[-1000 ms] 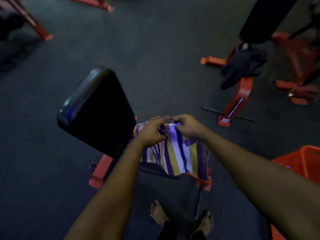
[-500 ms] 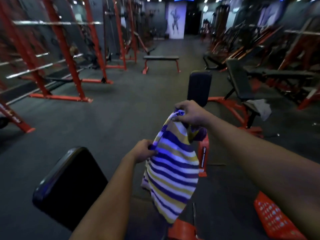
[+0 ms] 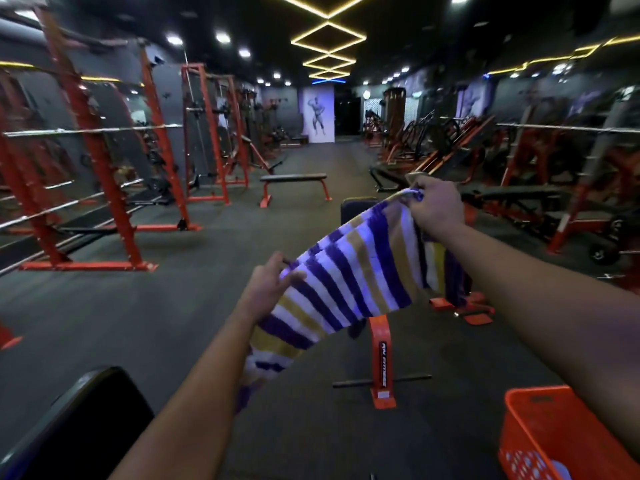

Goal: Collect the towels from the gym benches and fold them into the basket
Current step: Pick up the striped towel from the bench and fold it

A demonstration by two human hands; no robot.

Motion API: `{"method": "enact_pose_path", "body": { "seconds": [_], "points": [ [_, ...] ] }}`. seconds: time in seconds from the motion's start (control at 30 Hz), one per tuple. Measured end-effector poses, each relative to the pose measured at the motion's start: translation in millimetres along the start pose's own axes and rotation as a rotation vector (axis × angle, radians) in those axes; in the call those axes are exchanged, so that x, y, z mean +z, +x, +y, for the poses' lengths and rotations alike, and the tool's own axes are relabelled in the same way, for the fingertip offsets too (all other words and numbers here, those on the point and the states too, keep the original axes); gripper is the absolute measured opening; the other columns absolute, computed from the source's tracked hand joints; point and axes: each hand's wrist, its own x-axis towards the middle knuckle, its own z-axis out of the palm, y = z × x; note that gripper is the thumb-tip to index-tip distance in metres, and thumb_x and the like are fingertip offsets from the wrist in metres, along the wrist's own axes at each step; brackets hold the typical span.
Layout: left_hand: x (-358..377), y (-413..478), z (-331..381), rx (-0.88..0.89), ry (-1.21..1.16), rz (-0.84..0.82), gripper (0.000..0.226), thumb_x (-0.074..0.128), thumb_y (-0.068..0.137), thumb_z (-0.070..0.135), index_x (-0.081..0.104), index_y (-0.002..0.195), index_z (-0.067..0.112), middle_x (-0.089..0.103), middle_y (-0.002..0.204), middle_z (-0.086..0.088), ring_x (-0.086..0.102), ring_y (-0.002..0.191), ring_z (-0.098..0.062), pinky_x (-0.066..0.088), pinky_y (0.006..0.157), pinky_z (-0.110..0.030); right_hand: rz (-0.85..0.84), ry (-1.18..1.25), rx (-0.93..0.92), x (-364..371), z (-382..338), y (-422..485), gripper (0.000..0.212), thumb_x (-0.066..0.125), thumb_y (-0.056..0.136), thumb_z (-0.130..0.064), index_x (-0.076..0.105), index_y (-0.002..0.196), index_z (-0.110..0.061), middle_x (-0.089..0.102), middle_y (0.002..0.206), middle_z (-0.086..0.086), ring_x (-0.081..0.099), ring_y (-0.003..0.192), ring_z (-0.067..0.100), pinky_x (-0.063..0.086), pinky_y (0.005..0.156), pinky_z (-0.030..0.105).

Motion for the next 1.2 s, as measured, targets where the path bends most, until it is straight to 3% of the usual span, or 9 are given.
{"method": "enact_pose_path", "body": {
  "seconds": [0.13, 0.27, 0.47, 0.6, 0.73, 0.9, 1.0, 1.1, 1.2],
  "points": [
    [-26, 20, 12, 0.071, 0.375, -0.269, 0.038, 0.077, 0.074, 0.046, 0.05, 0.056, 0.025, 0.051, 0.055, 0.007, 0.049, 0.056, -0.013, 0.033, 0.056, -0.03, 0.073, -0.08, 0.113, -5, 28, -1, 0.017, 0.06, 0.079, -0.032, 0.061, 0.089, -0.019, 0.069, 0.088, 0.016, 0.066, 0.086, 0.039, 0.05, 0.069, 0.036],
    [-40, 25, -20, -0.102, 0.401, -0.181, 0.022, 0.064, 0.088, 0.028, 0.061, 0.072, 0.013, 0.064, 0.071, -0.008, 0.06, 0.075, -0.027, 0.035, 0.064, -0.029, 0.064, -0.157, 0.179, -5, 44, -7, 0.01, 0.06, 0.085, -0.028, 0.064, 0.091, -0.02, 0.069, 0.092, 0.014, 0.066, 0.089, 0.037, 0.054, 0.076, 0.04],
    [-27, 37, -26, -0.396, 0.453, -0.164, 0.031, 0.058, 0.091, 0.024, 0.064, 0.105, -0.003, 0.066, 0.115, -0.023, 0.061, 0.108, -0.037, 0.047, 0.085, -0.034, -0.516, -0.266, 0.433, 32, 35, -29, 0.04, 0.069, 0.085, -0.034, 0.068, 0.109, -0.002, 0.066, 0.122, 0.018, 0.064, 0.109, 0.03, 0.05, 0.079, 0.031],
    [-9, 41, -1, -0.421, 0.434, -0.281, 0.042, 0.058, 0.092, 0.028, 0.059, 0.118, -0.005, 0.063, 0.12, -0.018, 0.059, 0.116, -0.032, 0.047, 0.092, -0.034, -0.84, 0.026, 0.335, 64, 7, -59, 0.016, 0.057, 0.091, -0.01, 0.057, 0.076, -0.009, 0.061, 0.088, 0.014, 0.056, 0.077, 0.024, 0.048, 0.064, 0.024],
    [8, 43, 28, -0.395, 0.277, -0.302, 0.034, 0.063, 0.084, 0.013, 0.056, 0.117, 0.009, 0.064, 0.11, -0.014, 0.065, 0.101, -0.03, 0.052, 0.082, -0.035, -1.01, 0.308, 0.105, 99, -17, -74, 0.019, 0.06, 0.089, -0.001, 0.064, 0.081, -0.018, 0.064, 0.092, 0.007, 0.058, 0.088, 0.019, 0.047, 0.078, 0.029],
    [13, 37, 42, -0.432, -0.117, -0.412, 0.017, 0.058, 0.09, 0.003, 0.045, 0.091, 0.013, 0.058, 0.078, -0.016, 0.058, 0.047, -0.013, 0.057, 0.048, -0.032, -1.098, 0.534, 0.084, 104, -51, -82, 0.018, 0.06, 0.091, -0.01, 0.071, 0.104, -0.004, 0.068, 0.099, 0.011, 0.059, 0.076, 0.013, 0.048, 0.065, 0.018],
    [11, 36, 47, -0.525, -0.25, -0.423, 0.018, 0.049, 0.092, 0.0, 0.037, 0.1, 0.011, 0.059, 0.074, -0.014, 0.06, 0.054, -0.019, 0.059, 0.05, -0.032, -1.142, 0.474, 0.024, 100, -56, -82, 0.042, 0.072, 0.079, -0.045, 0.071, 0.107, -0.014, 0.07, 0.109, 0.007, 0.065, 0.096, 0.018, 0.05, 0.085, 0.031],
    [9, 36, 55, -0.615, -0.362, -0.462, 0.022, 0.024, 0.098, 0.005, 0.041, 0.084, 0.009, 0.062, 0.054, -0.01, 0.06, 0.047, -0.02, 0.057, 0.05, -0.026, -1.104, 0.389, -0.104, 99, -58, -83, 0.043, 0.082, 0.071, -0.034, 0.067, 0.104, -0.011, 0.067, 0.1, 0.003, 0.062, 0.095, 0.019, 0.05, 0.088, 0.034],
    [12, 37, 55, -0.596, -0.409, -0.449, 0.013, 0.027, 0.095, 0.0, 0.036, 0.092, 0.008, 0.057, 0.075, -0.016, 0.064, 0.047, -0.023, 0.058, 0.049, -0.029, -1.02, 0.222, -0.227, 100, -55, -85, 0.036, 0.084, 0.066, -0.027, 0.064, 0.094, -0.015, 0.062, 0.089, -0.003, 0.057, 0.085, 0.016, 0.049, 0.077, 0.034]
  ]
}}
